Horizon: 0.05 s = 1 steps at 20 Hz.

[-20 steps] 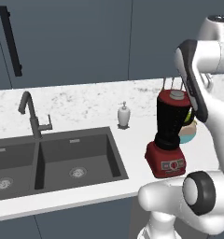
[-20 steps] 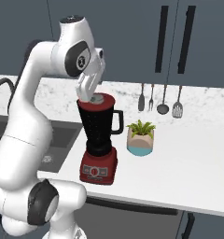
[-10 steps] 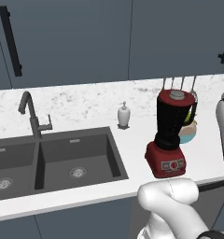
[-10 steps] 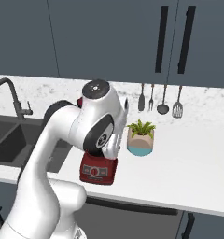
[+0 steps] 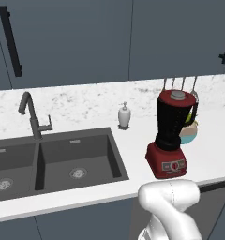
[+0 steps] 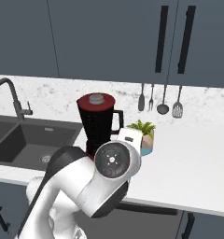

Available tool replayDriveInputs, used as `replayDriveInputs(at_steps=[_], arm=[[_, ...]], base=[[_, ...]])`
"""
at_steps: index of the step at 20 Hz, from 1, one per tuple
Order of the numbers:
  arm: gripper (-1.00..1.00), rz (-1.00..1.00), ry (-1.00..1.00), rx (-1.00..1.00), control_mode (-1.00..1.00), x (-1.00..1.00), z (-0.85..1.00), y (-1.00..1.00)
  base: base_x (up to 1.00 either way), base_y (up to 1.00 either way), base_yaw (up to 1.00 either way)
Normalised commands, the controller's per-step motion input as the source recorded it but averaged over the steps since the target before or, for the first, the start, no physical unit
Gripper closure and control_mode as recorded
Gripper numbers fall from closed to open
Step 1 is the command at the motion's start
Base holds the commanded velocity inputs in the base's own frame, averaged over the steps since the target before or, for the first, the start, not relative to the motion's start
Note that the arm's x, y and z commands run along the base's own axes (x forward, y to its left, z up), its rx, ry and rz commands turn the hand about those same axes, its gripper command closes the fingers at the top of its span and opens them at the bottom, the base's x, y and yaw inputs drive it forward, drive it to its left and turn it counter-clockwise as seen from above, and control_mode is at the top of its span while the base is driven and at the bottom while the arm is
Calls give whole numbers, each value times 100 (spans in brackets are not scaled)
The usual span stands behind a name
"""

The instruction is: Close the lid blender by securely placing the lid on top.

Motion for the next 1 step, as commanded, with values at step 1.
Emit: replayDriveInputs(at_steps=[1], arm=[[-100, 0, -15, 11, -100, -24, 0, -12]], base=[[0, 0, 0]])
